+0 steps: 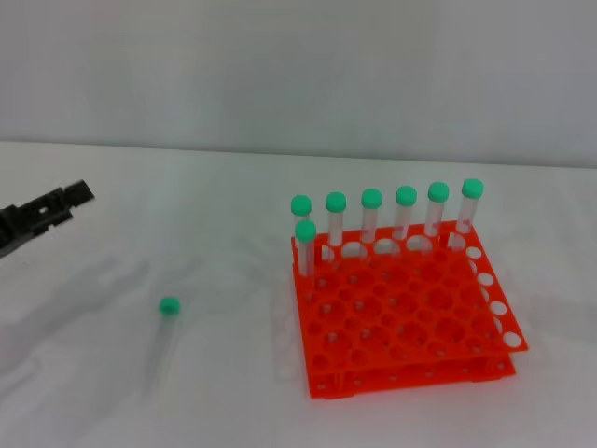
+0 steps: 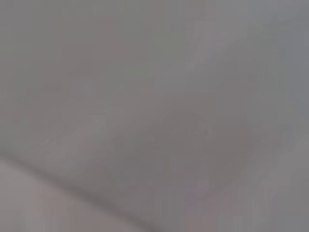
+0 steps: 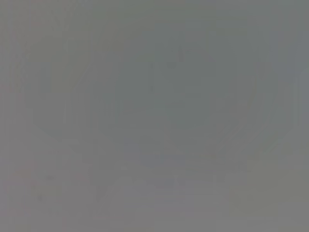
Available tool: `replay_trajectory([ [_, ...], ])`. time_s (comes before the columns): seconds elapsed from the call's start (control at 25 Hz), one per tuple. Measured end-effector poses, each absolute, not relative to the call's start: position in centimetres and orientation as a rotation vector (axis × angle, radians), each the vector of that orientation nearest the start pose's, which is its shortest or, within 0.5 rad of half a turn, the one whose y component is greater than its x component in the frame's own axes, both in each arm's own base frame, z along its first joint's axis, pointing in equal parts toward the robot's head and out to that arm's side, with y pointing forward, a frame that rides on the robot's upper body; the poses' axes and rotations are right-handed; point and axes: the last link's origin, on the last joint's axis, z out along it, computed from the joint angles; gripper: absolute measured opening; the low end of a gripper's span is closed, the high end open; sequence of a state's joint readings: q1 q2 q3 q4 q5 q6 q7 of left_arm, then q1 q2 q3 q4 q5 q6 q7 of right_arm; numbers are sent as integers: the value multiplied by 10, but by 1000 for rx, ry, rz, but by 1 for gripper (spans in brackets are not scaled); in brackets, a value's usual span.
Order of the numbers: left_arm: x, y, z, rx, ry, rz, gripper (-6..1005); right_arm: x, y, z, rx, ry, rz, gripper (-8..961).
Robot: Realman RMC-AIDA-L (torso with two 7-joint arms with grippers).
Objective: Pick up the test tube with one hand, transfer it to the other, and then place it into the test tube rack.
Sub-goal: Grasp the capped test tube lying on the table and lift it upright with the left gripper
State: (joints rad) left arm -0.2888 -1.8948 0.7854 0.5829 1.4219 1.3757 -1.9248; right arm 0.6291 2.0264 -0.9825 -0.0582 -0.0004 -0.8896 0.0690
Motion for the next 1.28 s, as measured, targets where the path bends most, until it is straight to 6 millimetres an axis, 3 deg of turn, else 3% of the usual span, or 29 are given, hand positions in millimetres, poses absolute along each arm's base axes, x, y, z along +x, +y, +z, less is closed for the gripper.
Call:
replay_trajectory([
  [0.24,-334,327,141,-1936,-1705,-769,857,359,398,63,-1276,669,494,871],
  [0.44,-315,340,176,-1924,-1830,-537,854,358,399,62,-1280,667,496,871],
  [0.6,-300,353,186,-1905,-1929,-278,852,358,399,62,-1280,668,495,871],
  [0.8,-277,369,178,-1900,-1971,34,849,357,399,62,-1281,668,496,871],
  [0.96,-262,381,156,-1879,-1968,311,848,357,400,62,-1282,667,498,871],
  [1.28,-250,392,121,-1884,-1942,512,843,346,406,54,-1334,668,531,871],
])
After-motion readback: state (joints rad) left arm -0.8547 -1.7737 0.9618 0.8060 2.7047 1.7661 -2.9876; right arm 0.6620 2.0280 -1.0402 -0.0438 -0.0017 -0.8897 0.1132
